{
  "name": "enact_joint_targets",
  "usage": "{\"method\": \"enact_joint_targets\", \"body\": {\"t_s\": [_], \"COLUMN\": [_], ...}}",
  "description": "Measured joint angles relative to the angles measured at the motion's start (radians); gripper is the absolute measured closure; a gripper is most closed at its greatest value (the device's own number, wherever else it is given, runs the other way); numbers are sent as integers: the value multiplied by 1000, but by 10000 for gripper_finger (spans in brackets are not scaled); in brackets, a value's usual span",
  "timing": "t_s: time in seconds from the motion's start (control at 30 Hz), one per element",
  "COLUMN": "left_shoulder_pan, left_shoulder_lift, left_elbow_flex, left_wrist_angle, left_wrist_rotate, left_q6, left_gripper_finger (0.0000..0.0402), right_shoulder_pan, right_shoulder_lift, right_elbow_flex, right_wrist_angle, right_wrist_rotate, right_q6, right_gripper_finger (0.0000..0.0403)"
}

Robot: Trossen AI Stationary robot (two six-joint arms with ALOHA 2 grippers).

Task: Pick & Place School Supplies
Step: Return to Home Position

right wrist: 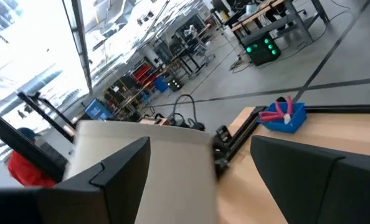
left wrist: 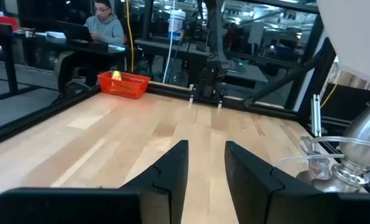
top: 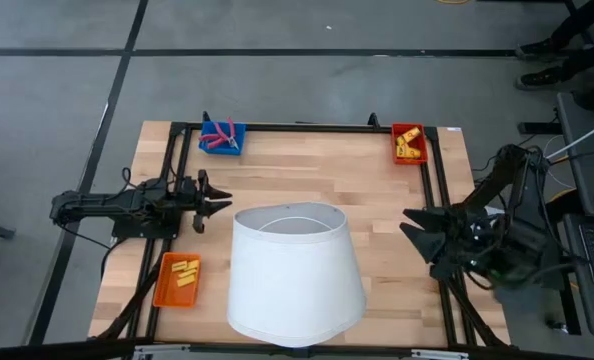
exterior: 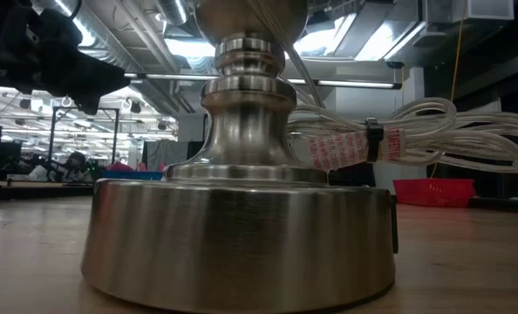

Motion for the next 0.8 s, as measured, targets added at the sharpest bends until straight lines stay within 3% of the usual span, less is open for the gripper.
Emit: {"method": "enact_joint_targets", "body": {"t_s": [0.13,0.2,0.3,0.5,0.8], "left_shoulder_pan": [0,0,0,0,0], "left_shoulder_lift": [0,0,0,0,0], "left_elbow_flex": [0,0,0,0,0], "left_wrist_angle": [0,1,0,0,0], "left_wrist_rotate": [0,0,0,0,0], "left_q6": [0,0,0,-1,-1], "left_gripper_finger": [303,302,300,303,298], "right_shoulder_pan": [10,-16,-60,-72,-73], "right_shoulder_lift": [-6,-6,-9,-53,-76], "right_elbow_flex": [-7,-58,-214,-481,-584], "right_wrist_angle": [-532,-747,-849,-574,-522], "right_wrist_rotate": [-14,-89,-203,-163,-101], "right_q6": [507,760,969,927,824], "right_gripper_finger": [126,131,135,130,130]}}
